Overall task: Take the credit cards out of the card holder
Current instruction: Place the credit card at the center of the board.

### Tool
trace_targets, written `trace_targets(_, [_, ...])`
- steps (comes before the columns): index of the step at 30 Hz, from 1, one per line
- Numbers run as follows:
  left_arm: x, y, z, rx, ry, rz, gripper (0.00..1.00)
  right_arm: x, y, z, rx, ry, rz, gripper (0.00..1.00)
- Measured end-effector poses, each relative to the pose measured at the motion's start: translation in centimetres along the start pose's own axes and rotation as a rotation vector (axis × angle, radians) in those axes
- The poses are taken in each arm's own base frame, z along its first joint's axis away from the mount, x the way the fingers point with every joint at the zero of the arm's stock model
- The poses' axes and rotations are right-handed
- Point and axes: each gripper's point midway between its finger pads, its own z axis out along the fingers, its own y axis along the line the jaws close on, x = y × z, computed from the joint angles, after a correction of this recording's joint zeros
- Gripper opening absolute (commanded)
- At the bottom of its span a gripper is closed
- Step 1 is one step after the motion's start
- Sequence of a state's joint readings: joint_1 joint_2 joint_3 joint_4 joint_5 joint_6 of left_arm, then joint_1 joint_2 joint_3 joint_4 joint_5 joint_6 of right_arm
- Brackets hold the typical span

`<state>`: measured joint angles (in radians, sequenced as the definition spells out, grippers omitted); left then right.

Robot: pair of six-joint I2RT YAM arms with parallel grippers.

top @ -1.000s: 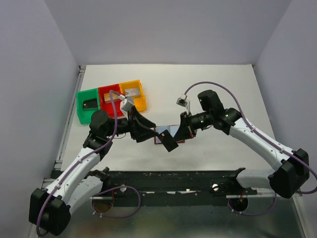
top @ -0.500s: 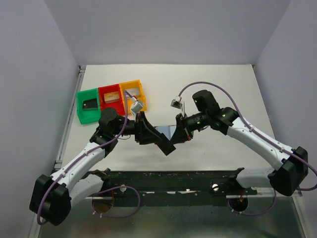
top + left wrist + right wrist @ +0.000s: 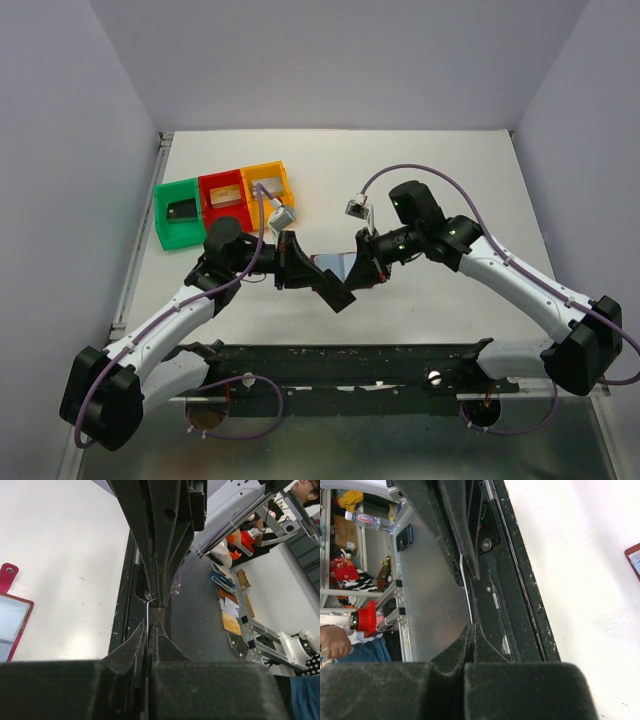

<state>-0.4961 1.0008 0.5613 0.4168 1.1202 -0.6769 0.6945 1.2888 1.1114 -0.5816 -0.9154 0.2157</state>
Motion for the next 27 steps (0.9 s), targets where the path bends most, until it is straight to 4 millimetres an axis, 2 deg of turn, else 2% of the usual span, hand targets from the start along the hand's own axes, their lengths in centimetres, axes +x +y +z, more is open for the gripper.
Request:
trace_targets(1, [0.0,0.0,0.0,0.001,0.001,0.0,0.0,0.0,0.0,0.0,0.0,0.0,0.0,0.0])
trace_targets(2, [0.1,-0.1,0.0,0.003,0.002,0.001,0.0,0.0,0.0,0.0,0.0,0.0,0.0,0.06])
trace_targets(4, [0.1,-0.2,0.1,0.007,0.003,0.003,0.0,0.0,-0.1,0.0,0.006,0.0,0.001,0.39])
trace_targets(6, [0.0,-0.2,0.0,0.006,0.001,0.006,0.0,-0.2,-0.5,0.0,0.034,-0.01,0.008,0.55])
trace_targets(7, [-0.1,-0.2,0.0,-0.001,-0.004,0.012,0.0,-0.3,-0.8,-0.1,0.058,-0.019,0.009,0.59])
trace_targets(11, [-0.9,0.4,-0.6,-0.078,-0.054,0.048,0.0,-1.8,-1.9,-1.5,0.207,-0.115,0.006,0.63])
trace_targets(12, [-1.3,1.0,-1.0,-0.121,-0.078,0.049,0.0,-2.0,-1.7,-2.0,0.218,-0.137,-0.007,0.63])
trace_targets(15, [-3.4,4.7,-3.6,-0.338,-0.203,0.01,0.0,-3.5,-2.2,-4.5,0.357,-0.291,-0.039,0.63])
trace_targets(18, [-4.0,8.6,-6.6,-0.533,-0.31,-0.077,0.0,-3.8,-2.7,-7.1,0.468,-0.439,-0.063,0.63])
trace_targets(20, [-2.9,12.4,-9.3,-0.702,-0.378,-0.205,0.0,-3.7,-3.3,-8.0,0.521,-0.499,-0.06,0.63])
trace_targets(22, [-1.4,14.7,-10.7,-0.8,-0.411,-0.311,0.0,-3.5,-4.2,-8.3,0.556,-0.528,-0.047,0.63])
trace_targets(24, [0.5,16.5,-11.7,-0.88,-0.437,-0.406,0.0,-2.9,-5.5,-8.0,0.585,-0.527,-0.02,0.62])
trace_targets(27, [2.5,18.2,-12.6,-0.957,-0.462,-0.489,0.0,-1.4,-7.5,-6.7,0.608,-0.48,0.044,0.61])
